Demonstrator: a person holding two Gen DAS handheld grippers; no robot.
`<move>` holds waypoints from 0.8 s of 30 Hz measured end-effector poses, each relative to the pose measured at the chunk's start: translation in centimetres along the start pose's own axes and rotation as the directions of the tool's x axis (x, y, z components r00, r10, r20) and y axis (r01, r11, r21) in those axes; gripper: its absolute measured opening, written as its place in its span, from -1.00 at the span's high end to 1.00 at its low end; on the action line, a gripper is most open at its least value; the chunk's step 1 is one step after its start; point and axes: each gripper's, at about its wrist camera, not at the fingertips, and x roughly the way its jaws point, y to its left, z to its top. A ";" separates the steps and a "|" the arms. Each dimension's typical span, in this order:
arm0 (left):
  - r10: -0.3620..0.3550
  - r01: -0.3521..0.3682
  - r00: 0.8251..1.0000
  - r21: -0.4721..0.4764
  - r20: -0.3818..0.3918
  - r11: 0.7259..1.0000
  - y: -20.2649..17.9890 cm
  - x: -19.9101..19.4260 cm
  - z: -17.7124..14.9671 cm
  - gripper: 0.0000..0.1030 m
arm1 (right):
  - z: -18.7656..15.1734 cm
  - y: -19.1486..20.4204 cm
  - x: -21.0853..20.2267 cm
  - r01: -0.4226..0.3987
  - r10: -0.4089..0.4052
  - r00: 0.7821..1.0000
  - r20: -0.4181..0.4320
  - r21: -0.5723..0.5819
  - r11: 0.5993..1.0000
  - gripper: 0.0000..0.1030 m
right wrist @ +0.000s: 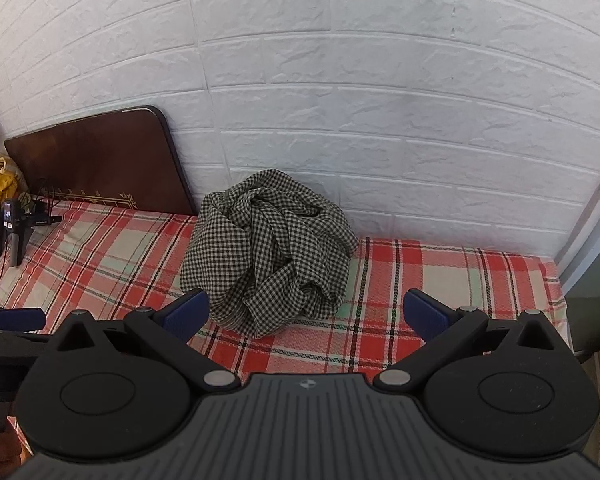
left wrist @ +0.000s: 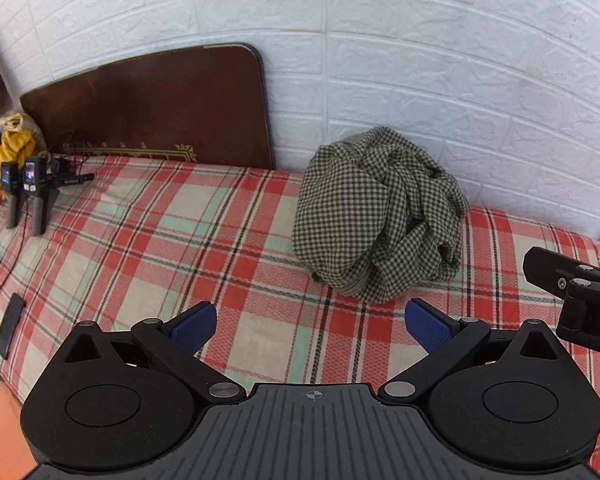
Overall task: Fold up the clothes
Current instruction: 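Move both grippers toward the crumpled checked shirt on the bed, then grasp the checked shirt with the left gripper while the right gripper grasps it too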
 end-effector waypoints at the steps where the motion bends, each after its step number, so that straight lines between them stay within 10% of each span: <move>1: 0.004 -0.004 1.000 0.001 -0.005 1.000 -0.3 0.3 0.1 -1.00 | 0.1 -0.2 0.4 -0.004 0.004 1.000 -0.004 0.000 1.000 -0.99; 24: 0.056 -0.055 0.997 0.009 -0.056 0.998 -2.7 5.9 1.7 -1.00 | 1.3 -1.7 6.5 -0.066 0.066 0.996 -0.058 -0.010 0.998 -0.99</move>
